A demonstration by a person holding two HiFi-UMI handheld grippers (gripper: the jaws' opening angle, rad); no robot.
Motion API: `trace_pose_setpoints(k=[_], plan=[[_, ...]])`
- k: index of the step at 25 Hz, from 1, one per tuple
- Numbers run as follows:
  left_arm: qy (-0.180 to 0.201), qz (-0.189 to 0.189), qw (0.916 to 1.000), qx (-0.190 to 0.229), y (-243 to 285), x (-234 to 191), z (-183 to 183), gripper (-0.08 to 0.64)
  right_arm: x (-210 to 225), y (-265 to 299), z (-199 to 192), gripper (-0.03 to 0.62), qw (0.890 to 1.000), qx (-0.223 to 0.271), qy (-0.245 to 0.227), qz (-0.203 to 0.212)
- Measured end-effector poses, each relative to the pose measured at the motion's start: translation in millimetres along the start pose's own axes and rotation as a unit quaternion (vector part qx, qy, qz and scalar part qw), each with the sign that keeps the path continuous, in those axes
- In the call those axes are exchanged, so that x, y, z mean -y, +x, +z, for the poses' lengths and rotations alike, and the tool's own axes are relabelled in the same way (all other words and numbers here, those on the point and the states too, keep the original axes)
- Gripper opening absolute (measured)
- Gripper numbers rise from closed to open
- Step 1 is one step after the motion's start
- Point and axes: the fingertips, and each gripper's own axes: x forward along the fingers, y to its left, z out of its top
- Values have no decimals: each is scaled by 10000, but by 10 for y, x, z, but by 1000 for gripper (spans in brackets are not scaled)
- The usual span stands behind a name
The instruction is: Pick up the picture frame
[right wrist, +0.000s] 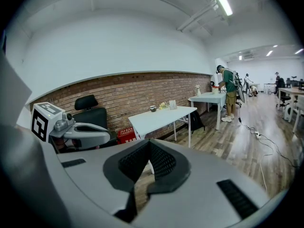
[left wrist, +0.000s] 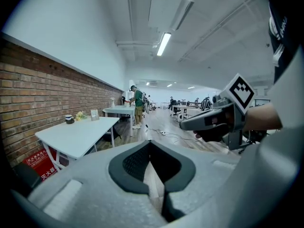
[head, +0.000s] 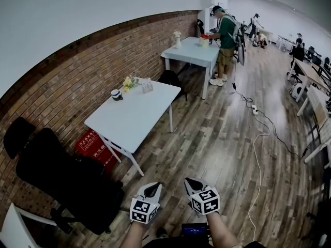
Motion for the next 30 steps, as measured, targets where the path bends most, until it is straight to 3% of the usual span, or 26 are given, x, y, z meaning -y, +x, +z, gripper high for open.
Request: trace_pose_setpoints(k=[21, 30], plan=[[-204, 82, 9997, -132, 408, 422, -37, 12, 599, -184, -144, 9, 9995, -24, 289, 116], [-324, -24, 9994, -114, 718, 354, 6, 12, 842, -57, -143, 9, 9992, -76, 384, 26]])
